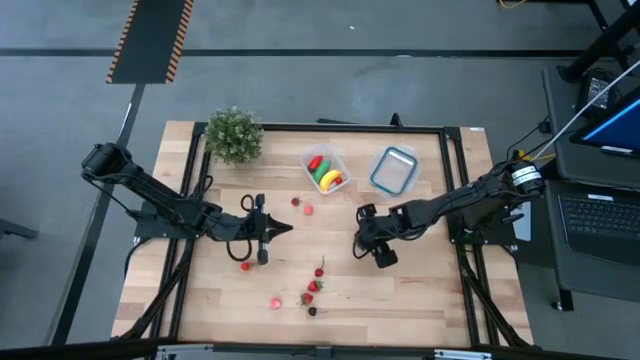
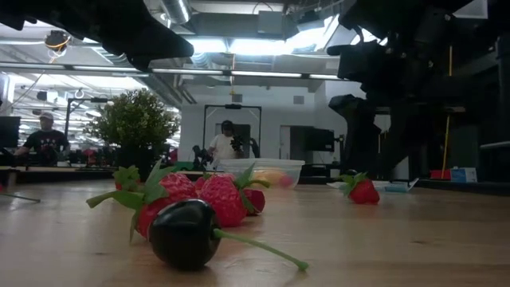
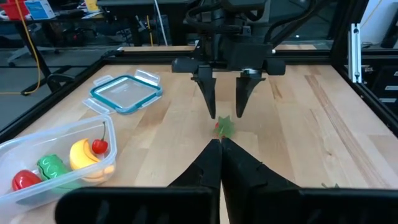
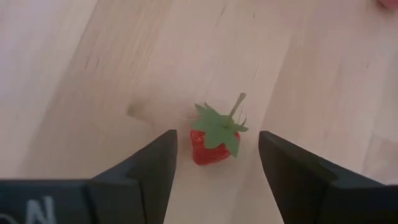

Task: Pick and placing Produce into tupperware
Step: Put the red strawberry into the transparent container

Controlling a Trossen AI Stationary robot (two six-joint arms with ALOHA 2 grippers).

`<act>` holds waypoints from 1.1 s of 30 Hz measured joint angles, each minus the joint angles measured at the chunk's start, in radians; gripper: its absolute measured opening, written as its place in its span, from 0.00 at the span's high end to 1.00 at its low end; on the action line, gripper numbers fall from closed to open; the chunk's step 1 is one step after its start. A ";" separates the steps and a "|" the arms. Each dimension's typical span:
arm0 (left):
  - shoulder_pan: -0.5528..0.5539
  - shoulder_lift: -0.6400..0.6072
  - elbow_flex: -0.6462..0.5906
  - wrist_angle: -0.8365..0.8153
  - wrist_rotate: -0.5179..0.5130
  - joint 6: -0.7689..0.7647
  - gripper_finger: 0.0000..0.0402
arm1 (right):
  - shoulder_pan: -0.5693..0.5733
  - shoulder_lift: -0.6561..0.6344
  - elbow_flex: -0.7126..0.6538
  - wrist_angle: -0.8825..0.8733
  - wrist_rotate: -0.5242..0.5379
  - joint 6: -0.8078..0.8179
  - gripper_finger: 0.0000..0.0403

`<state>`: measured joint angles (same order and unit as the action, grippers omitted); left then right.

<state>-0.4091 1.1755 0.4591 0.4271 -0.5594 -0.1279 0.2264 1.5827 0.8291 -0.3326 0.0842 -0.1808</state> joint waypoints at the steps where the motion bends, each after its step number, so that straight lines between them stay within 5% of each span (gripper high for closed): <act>1: 0.000 0.000 0.000 0.000 0.000 0.000 0.99 | 0.000 0.002 0.000 -0.002 0.000 0.025 0.43; 24: 0.000 0.000 0.000 -0.034 0.003 -0.001 0.97 | 0.000 0.125 0.001 0.080 -0.002 0.148 0.44; 33: 0.000 0.000 0.000 -0.038 0.004 -0.001 0.98 | 0.001 0.125 0.000 0.080 -0.008 0.154 0.64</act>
<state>-0.4091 1.1759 0.4591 0.3889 -0.5556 -0.1287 0.2276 1.7073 0.8295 -0.2526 0.0767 -0.0265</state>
